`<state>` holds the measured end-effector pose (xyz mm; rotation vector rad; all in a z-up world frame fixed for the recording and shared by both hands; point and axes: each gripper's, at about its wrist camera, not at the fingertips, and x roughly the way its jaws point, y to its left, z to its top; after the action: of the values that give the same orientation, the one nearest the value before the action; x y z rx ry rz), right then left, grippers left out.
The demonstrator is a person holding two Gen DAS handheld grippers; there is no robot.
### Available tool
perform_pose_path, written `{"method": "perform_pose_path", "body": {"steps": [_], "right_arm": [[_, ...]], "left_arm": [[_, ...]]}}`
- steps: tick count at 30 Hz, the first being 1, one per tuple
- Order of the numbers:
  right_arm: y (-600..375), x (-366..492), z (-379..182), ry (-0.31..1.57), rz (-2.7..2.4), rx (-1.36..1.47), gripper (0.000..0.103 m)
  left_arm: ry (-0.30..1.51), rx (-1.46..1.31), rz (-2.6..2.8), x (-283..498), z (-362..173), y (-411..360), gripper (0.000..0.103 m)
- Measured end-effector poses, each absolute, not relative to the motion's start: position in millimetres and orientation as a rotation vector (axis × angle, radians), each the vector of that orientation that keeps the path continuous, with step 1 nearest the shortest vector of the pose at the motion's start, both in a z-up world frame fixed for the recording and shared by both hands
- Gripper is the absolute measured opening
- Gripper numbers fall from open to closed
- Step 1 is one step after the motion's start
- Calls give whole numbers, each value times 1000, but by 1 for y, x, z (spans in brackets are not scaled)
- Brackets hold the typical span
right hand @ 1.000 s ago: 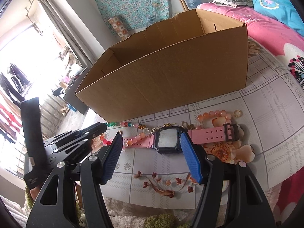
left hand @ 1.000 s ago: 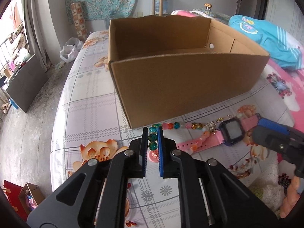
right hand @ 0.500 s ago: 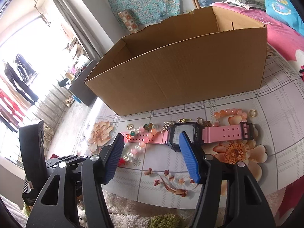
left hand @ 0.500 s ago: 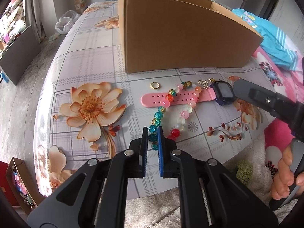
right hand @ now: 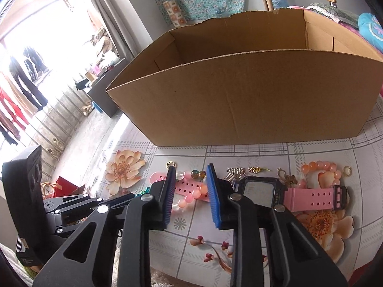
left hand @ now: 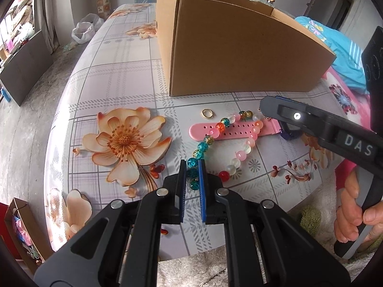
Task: Organize jewelry
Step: 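Lift the bead bracelet with the left gripper and carry it into the box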
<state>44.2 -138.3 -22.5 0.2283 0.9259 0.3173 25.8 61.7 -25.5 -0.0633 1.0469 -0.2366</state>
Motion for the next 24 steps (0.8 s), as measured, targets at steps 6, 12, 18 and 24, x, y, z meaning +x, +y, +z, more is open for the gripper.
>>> {"method": "perform_pose_path", "body": {"steps": [6, 12, 18, 24], "right_arm": [[-133, 58, -35, 995, 286, 211, 22], [-119, 68, -41, 1030, 291, 134, 22], [-90, 76, -43, 1027, 292, 11, 12], [-99, 66, -35, 986, 322, 53, 10]], "left_arm": [[1039, -67, -244, 28, -26, 71, 9], [1034, -47, -243, 29, -26, 67, 9], [1024, -32, -231, 30, -26, 62, 9], [1007, -52, -199, 31, -21, 58, 9]]}}
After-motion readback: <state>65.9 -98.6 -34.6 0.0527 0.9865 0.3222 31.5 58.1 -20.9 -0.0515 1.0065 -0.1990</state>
